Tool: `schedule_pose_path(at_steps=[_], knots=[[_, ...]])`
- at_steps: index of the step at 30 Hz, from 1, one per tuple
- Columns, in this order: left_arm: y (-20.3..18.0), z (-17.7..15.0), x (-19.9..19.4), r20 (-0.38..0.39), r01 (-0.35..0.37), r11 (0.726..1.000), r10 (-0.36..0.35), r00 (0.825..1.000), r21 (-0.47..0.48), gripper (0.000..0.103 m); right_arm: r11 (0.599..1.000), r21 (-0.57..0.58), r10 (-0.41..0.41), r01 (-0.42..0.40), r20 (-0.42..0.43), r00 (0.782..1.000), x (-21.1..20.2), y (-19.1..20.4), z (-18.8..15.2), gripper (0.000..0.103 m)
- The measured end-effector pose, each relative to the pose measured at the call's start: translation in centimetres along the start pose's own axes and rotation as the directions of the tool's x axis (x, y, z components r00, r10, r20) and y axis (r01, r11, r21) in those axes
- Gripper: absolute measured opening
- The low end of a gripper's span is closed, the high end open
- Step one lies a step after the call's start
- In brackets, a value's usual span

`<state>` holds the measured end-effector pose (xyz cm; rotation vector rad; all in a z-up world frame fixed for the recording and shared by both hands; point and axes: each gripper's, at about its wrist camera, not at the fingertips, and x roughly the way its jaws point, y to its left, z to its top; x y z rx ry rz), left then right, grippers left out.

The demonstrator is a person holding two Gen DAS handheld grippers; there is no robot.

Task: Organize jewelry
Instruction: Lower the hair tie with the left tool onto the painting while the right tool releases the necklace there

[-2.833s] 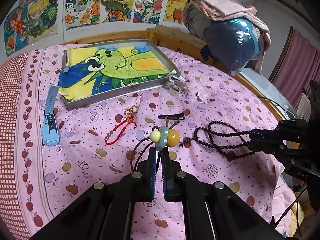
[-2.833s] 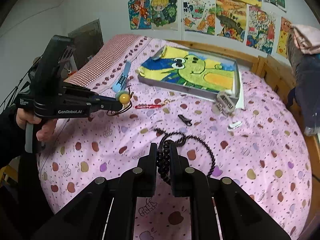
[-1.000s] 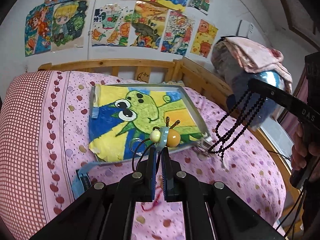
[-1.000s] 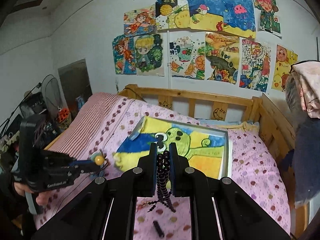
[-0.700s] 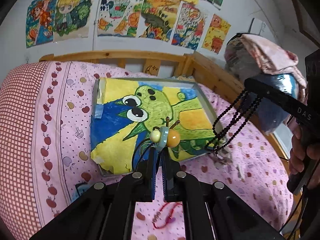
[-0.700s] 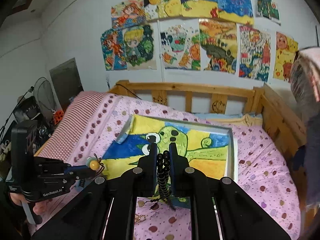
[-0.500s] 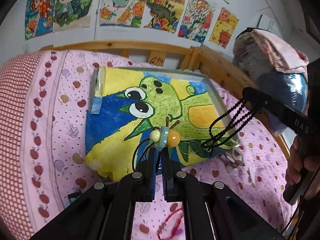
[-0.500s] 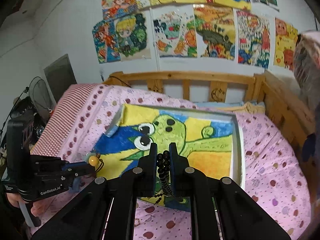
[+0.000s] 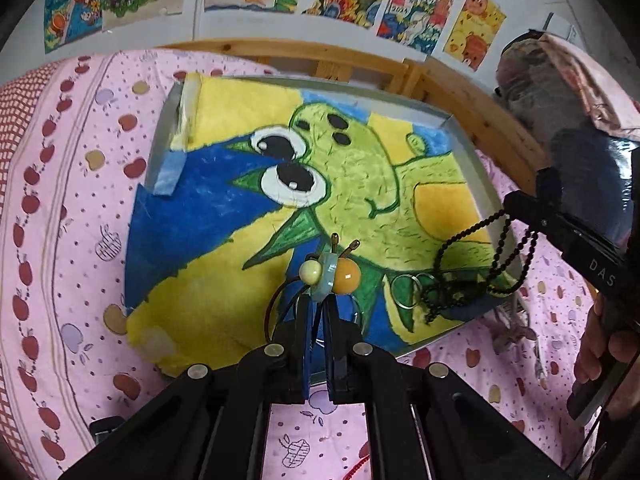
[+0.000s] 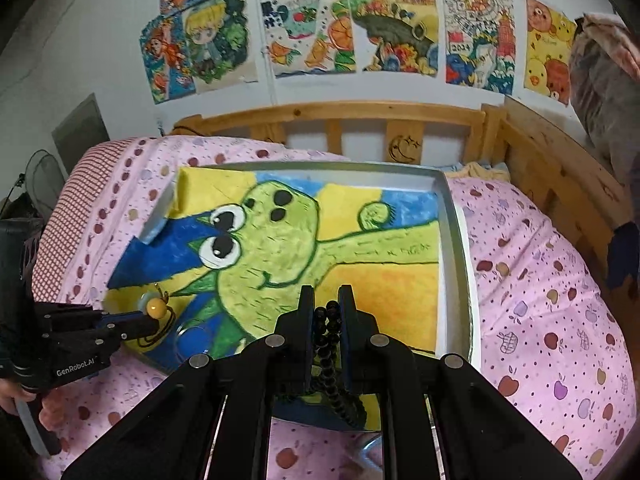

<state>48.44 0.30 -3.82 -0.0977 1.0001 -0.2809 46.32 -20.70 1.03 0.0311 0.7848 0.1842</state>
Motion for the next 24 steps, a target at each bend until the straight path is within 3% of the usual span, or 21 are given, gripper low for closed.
schedule_pose_path(at_steps=[5,9,13,18,21,24], knots=[[0.3,0.0,1.3,-0.047,-0.019,0.999,0.018,0.999,-0.029,0.007,1.000,0.022,-0.013,0.014,-0.038,0.999,1.0,-0.7,-0.4,0.013],[0.5,0.0,1.7,-0.066,-0.023,0.999,0.020,0.998,-0.046,0.007,1.000,0.030,-0.009,0.010,-0.043,0.999,1.1,-1.0,-0.8,0.037],[0.2,-0.1,1.8,-0.073,-0.011,0.999,0.008,0.997,-0.049,0.007,0.999,0.039,0.000,0.002,-0.048,0.999,0.9,-1.2,-1.0,0.038],[-0.1,-0.2,1.6,-0.080,-0.004,0.998,-0.001,0.997,-0.061,0.010,0.999,0.048,0.004,-0.002,-0.046,0.999,0.1,-1.4,-1.5,0.060],[-0.2,-0.4,0.7,-0.064,0.010,0.997,-0.015,0.998,-0.073,0.018,0.999,0.048,0.004,-0.003,-0.038,0.999,-0.8,-1.3,-1.8,0.067],[-0.3,-0.4,-0.2,-0.046,0.022,0.996,-0.026,0.999,-0.085,0.035,0.999,0.047,0.003,-0.002,-0.029,1.000,-1.6,-1.2,-2.0,0.073]])
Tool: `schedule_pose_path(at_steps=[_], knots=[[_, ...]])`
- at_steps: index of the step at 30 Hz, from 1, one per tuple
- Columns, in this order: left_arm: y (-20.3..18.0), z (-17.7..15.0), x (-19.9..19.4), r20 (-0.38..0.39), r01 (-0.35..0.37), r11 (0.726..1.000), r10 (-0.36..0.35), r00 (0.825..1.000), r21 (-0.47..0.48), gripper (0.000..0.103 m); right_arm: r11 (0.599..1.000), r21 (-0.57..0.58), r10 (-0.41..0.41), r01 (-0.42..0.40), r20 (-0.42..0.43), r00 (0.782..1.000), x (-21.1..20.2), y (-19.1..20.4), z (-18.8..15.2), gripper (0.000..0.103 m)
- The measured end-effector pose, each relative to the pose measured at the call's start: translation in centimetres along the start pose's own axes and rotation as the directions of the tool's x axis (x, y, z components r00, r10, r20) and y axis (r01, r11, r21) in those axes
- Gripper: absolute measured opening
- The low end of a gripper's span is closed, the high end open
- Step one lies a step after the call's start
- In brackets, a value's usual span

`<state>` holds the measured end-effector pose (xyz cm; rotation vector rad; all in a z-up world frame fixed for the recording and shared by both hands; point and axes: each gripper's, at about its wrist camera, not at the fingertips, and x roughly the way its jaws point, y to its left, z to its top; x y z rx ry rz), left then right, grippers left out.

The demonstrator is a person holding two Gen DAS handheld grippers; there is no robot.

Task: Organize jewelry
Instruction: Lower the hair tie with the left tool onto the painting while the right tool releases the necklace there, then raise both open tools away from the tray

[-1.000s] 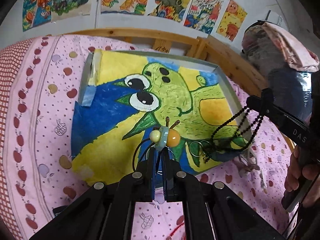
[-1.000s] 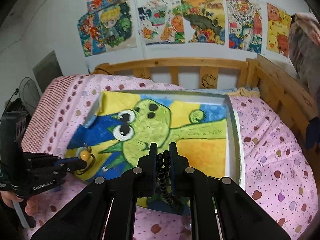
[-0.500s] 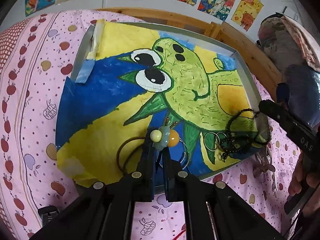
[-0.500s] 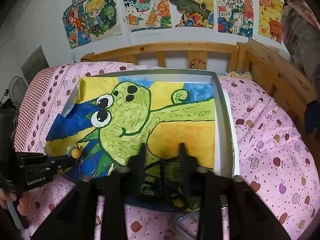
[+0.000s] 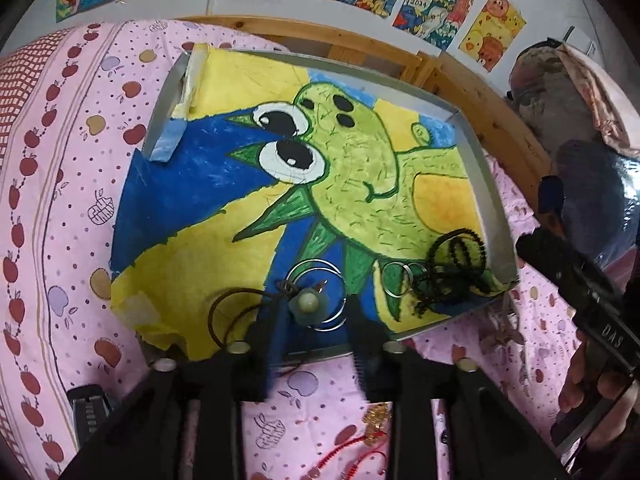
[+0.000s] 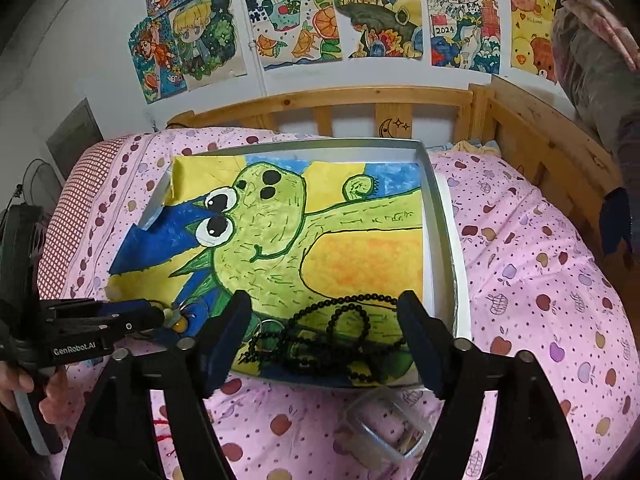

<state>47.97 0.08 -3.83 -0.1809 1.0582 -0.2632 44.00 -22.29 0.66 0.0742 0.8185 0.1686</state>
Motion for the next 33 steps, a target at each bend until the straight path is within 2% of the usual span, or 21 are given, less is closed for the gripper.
schedule_pose_path(at_steps=[3,5,7,9,14,19,26,33], knots=[[-0.3,-0.1,-1.1,0.026,0.009,1.000,-0.009,1.000,-0.001,0.053,1.000,0.008,-0.002,0.002,0.009,1.000,-0.8,-0.1,-0.1,0.078],[-0.4,-0.2,-2.3,0.068,0.013,1.000,-0.012,0.998,-0.019,0.078,1.000,0.016,-0.005,0.005,0.017,1.000,-1.3,-0.3,-0.3,0.082],[-0.4,-0.2,-3.2,0.093,0.021,0.999,-0.018,0.996,-0.032,0.085,1.000,0.025,-0.006,0.006,0.021,1.000,-1.9,-0.6,-0.4,0.085],[-0.5,-0.2,-4.0,0.103,0.028,0.999,-0.025,0.994,-0.034,0.088,1.000,0.030,-0.008,0.007,0.024,1.000,-2.3,-0.6,-0.5,0.087],[-1.1,-0.7,-5.9,0.159,-0.014,1.000,0.015,0.987,-0.008,0.103,0.999,0.042,-0.018,0.016,0.049,0.999,-3.9,-0.7,-1.0,0.097],[-1.4,-1.3,-7.8,0.200,-0.036,0.999,0.035,0.979,0.000,0.103,0.999,0.033,-0.024,0.022,0.074,0.997,-5.7,-0.5,-1.5,0.101],[-2.3,-2.9,-10.9,0.279,-0.119,0.991,0.100,0.955,0.053,0.103,0.999,0.042,-0.030,0.025,0.122,0.992,-8.9,-0.4,-2.4,0.101],[-3.0,-4.5,-13.8,0.328,-0.153,0.984,0.117,0.938,0.088,0.103,0.999,0.039,-0.022,0.016,0.156,0.988,-11.9,0.3,-3.5,0.101]])
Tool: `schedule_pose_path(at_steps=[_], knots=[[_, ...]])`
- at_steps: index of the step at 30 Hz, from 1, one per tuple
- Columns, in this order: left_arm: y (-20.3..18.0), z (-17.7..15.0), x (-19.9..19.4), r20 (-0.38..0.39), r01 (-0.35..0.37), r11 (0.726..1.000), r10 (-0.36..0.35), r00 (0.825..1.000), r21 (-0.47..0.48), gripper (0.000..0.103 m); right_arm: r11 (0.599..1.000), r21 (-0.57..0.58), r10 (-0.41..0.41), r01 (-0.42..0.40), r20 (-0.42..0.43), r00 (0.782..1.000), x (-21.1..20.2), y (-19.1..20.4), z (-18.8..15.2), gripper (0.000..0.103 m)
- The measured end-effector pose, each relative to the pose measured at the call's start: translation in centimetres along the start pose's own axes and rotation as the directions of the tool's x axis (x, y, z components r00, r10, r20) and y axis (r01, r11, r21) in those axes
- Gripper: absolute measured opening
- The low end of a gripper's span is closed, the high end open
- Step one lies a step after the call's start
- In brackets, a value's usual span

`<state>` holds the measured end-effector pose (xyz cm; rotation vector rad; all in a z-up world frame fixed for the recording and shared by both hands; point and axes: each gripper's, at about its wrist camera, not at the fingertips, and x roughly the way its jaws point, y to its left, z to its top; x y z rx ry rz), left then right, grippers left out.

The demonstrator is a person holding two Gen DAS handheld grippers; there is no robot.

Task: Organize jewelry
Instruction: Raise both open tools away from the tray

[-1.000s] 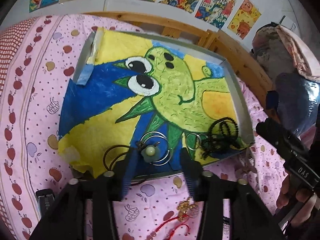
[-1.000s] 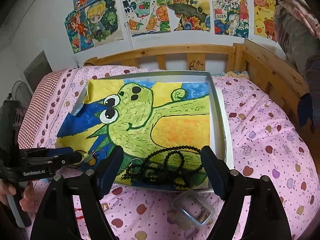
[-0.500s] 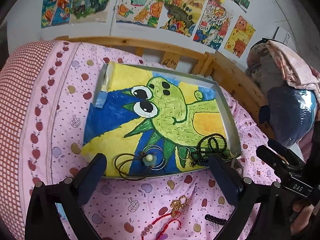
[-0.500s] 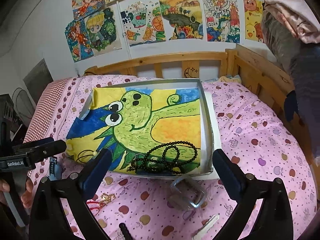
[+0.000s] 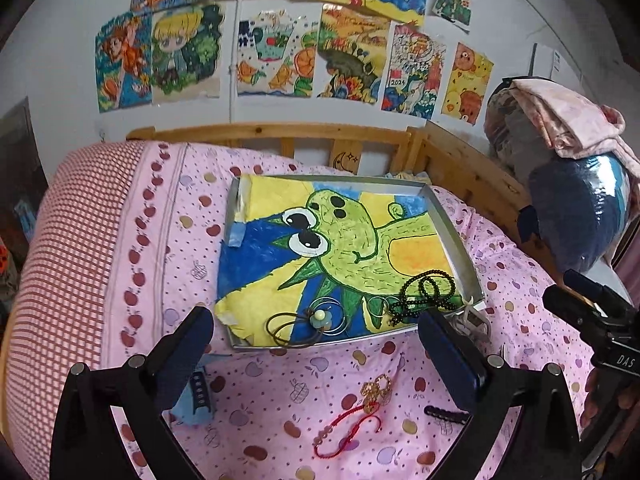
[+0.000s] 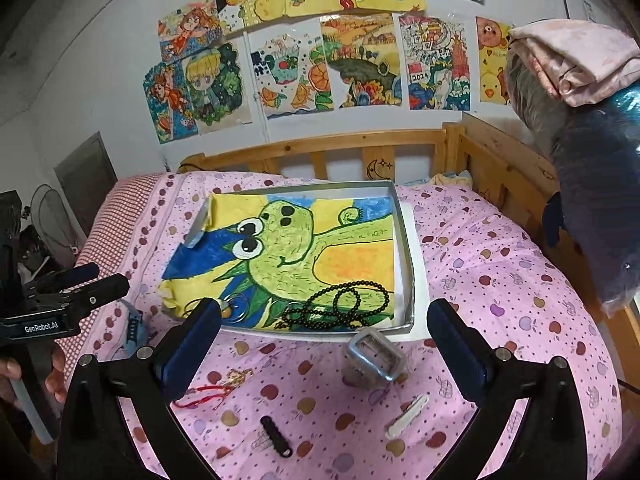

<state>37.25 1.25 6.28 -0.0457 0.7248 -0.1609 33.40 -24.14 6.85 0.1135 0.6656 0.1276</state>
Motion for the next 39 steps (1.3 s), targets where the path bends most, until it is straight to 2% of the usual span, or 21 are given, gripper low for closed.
schedule_pose_path(at_steps=[12,18,22,28,39], knots=[[0.4,-2.4,-5.9,0.059,-0.025,0.999,0.022,0.998,0.047,0.103,1.000,0.012,0.021,-0.021,0.044,0.999,-5.5,0.2,-2.6,0.101],[2.2,-4.2,-8.4,0.043,-0.007,0.999,0.006,0.999,0.036,0.103,0.999,-0.008,0.038,-0.037,0.043,0.998,-7.3,1.2,-4.3,0.101],[3.5,-5.6,-9.5,0.035,-0.008,1.000,0.007,0.999,0.030,0.103,0.998,-0.035,0.060,-0.059,0.028,0.998,-8.2,2.0,-5.6,0.101],[4.6,-8.1,-10.5,0.015,-0.037,0.997,0.037,0.999,0.070,0.103,0.991,-0.092,0.100,-0.102,-0.025,0.995,-9.1,2.9,-7.9,0.101],[4.7,-13.2,-10.9,-0.033,-0.032,0.992,0.036,0.999,0.122,0.103,0.978,-0.145,0.136,-0.151,-0.108,0.985,-9.6,3.8,-11.9,0.101]])
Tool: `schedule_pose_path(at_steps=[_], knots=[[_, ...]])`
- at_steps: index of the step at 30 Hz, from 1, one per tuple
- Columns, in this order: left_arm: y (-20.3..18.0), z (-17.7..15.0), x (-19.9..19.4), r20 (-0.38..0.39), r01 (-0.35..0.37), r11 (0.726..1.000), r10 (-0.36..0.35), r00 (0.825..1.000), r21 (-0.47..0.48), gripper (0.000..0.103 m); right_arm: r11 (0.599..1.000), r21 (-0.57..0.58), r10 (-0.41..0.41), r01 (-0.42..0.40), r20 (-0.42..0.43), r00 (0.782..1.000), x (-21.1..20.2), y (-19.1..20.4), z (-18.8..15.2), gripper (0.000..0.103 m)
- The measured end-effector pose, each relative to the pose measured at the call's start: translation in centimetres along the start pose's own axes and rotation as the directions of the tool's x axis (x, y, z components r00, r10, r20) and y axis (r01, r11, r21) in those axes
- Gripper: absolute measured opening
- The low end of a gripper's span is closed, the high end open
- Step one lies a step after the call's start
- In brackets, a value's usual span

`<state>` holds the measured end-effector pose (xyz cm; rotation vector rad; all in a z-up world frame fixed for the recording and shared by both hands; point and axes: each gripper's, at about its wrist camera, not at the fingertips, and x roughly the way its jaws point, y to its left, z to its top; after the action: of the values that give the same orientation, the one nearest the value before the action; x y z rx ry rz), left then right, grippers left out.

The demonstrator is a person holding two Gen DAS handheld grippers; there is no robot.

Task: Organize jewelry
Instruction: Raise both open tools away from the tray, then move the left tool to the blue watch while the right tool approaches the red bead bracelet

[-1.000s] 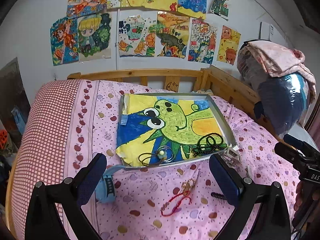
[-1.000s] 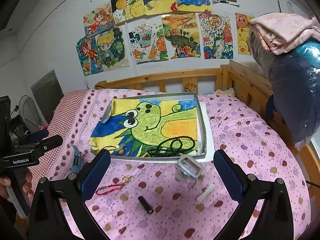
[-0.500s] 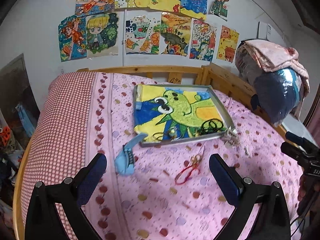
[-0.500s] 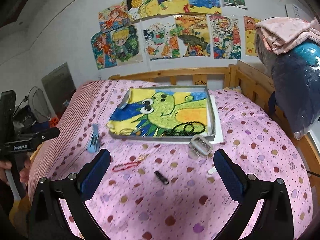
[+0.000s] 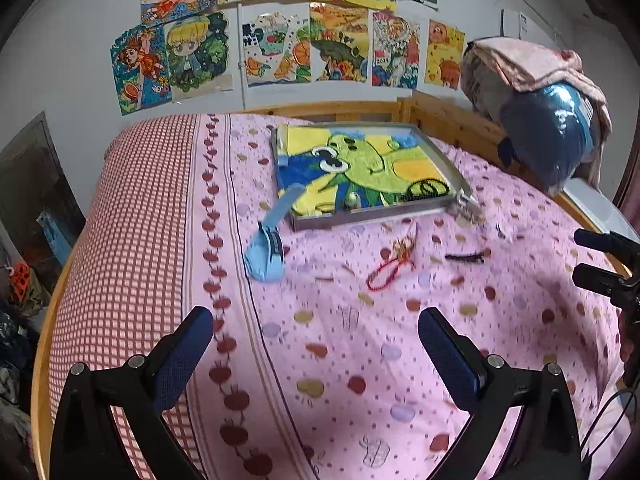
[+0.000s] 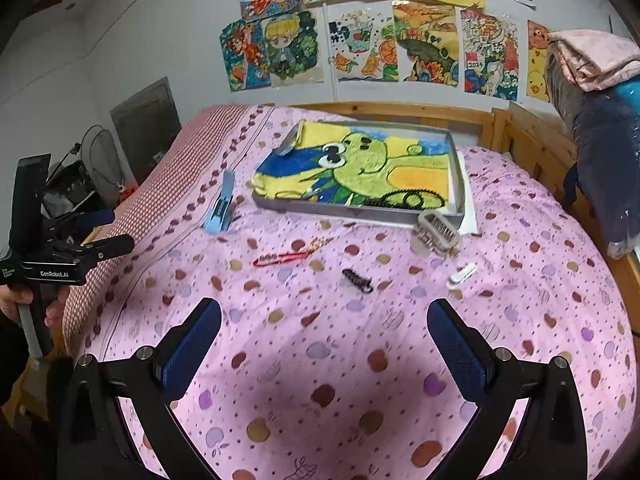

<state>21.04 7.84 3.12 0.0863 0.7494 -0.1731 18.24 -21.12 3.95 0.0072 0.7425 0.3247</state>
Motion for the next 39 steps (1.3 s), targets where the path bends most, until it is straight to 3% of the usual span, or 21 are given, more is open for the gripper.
schedule_pose_path(at_steps=[12,34,37,39], knots=[[1.4,-1.7,2.4,-0.074,0.009,1.000,-0.009,0.997,0.002,0.103,0.996,-0.079,0.042,-0.049,-0.085,0.995,2.5,1.7,-1.7,0.101],[5.3,2.0,10.5,-0.152,0.057,0.997,-0.064,0.986,-0.051,0.103,0.948,-0.242,0.138,-0.205,-0.269,0.953,13.9,7.0,3.8,0.101],[5.9,2.6,11.6,-0.150,0.063,0.996,-0.073,0.986,-0.070,0.103,0.944,-0.252,0.139,-0.211,-0.276,0.951,15.0,7.5,4.1,0.094],[6.1,3.0,12.3,-0.145,0.075,0.994,-0.086,0.986,-0.079,0.102,0.942,-0.255,0.140,-0.216,-0.285,0.948,15.6,7.6,4.3,0.082]])
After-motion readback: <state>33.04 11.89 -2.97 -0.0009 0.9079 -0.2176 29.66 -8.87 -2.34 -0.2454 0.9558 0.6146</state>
